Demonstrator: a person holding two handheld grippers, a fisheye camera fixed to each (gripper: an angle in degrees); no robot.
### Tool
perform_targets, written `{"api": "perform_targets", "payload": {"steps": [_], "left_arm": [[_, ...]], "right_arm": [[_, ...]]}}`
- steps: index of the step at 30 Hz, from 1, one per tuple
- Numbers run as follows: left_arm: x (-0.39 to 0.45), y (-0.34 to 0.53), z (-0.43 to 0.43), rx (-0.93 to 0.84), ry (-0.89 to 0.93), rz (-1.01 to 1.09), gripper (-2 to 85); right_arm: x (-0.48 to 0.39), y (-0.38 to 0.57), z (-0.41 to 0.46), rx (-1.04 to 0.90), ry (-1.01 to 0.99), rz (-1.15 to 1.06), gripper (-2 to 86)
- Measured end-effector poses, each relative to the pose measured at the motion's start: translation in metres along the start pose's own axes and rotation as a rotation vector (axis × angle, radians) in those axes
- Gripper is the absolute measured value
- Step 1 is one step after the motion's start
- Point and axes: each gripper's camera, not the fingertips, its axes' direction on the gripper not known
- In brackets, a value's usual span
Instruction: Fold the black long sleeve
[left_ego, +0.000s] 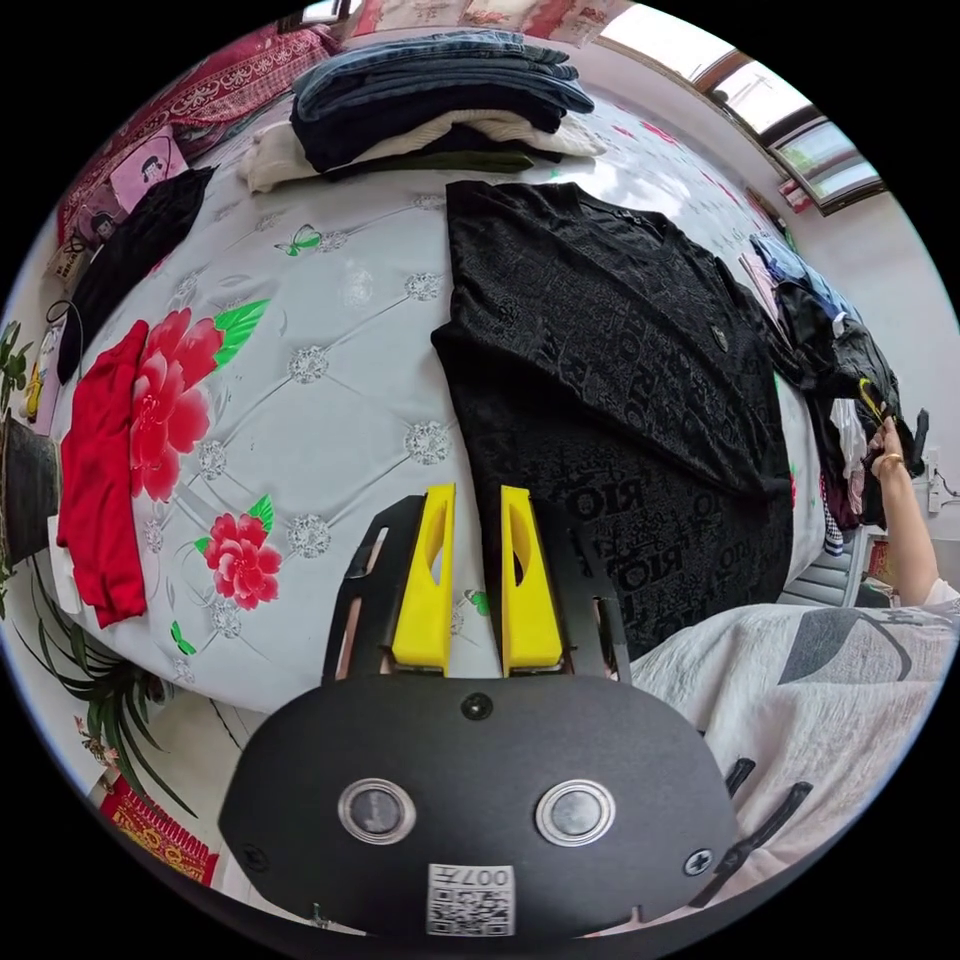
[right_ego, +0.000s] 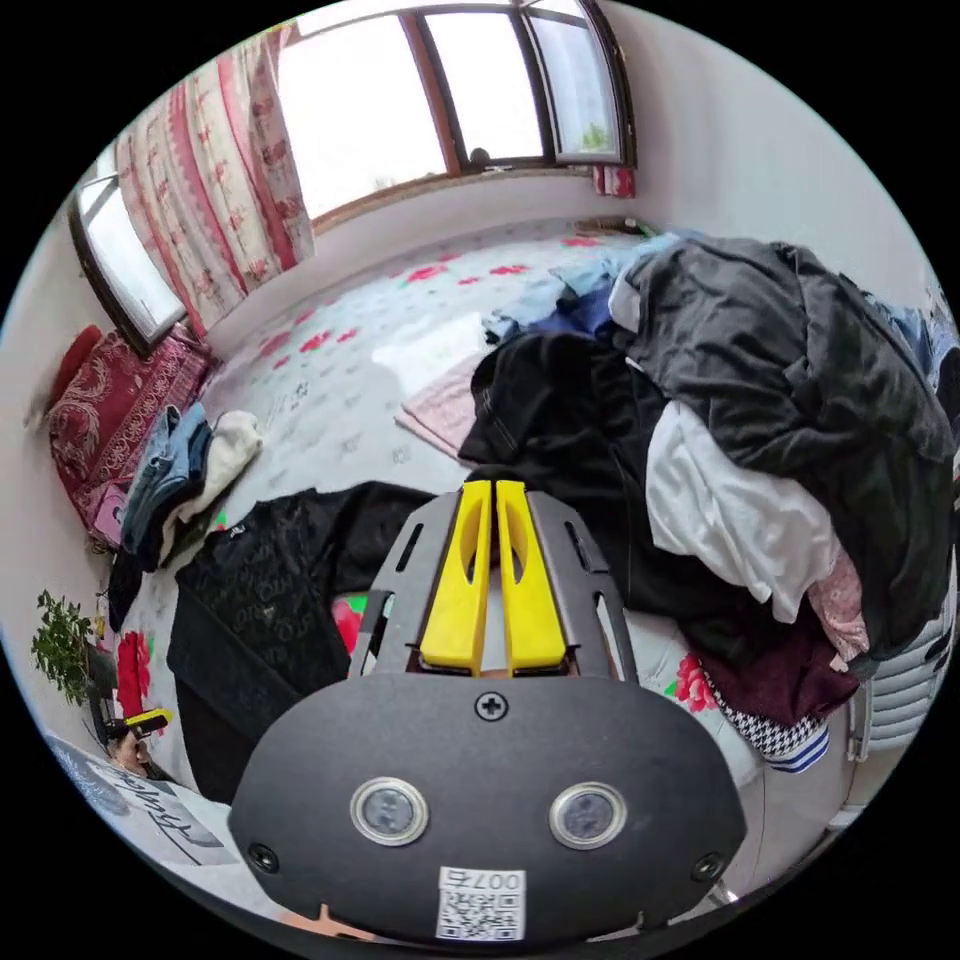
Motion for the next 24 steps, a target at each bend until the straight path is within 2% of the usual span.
{"api": "perform_targets", "payload": {"steps": [5,10,14,16,18,20,24], "left_arm": [[-0.021,0.002,-0.008,0.035,0.05,-0.017,7.2],[-0.034,0.012,-0.023,0.093,0.077,0.01,7.2],[-0.043,0.024,-0.028,0.112,0.096,0.025,7.3],[-0.051,0.032,-0.025,0.103,0.113,0.025,7.4],[-0.057,0.038,-0.02,0.092,0.124,0.02,7.6],[-0.061,0.043,-0.017,0.084,0.141,0.02,7.7],[-0.058,0.052,-0.011,0.074,0.163,0.075,8.1]], "right_arm": [[-0.103,-0.031,-0.093,0.179,-0.242,-0.358,-0.2],[-0.214,0.002,-0.141,0.157,-0.563,-0.677,-0.2],[-0.319,0.084,-0.134,-0.018,-0.822,-0.961,0.0],[-0.359,0.131,-0.113,-0.107,-0.876,-1.031,0.2],[-0.392,0.181,-0.082,-0.224,-0.898,-1.05,0.7],[-0.421,0.242,-0.044,-0.422,-0.93,-1.072,1.6],[-0.426,0.294,-0.013,-0.544,-0.81,-1.071,2.9]]}}
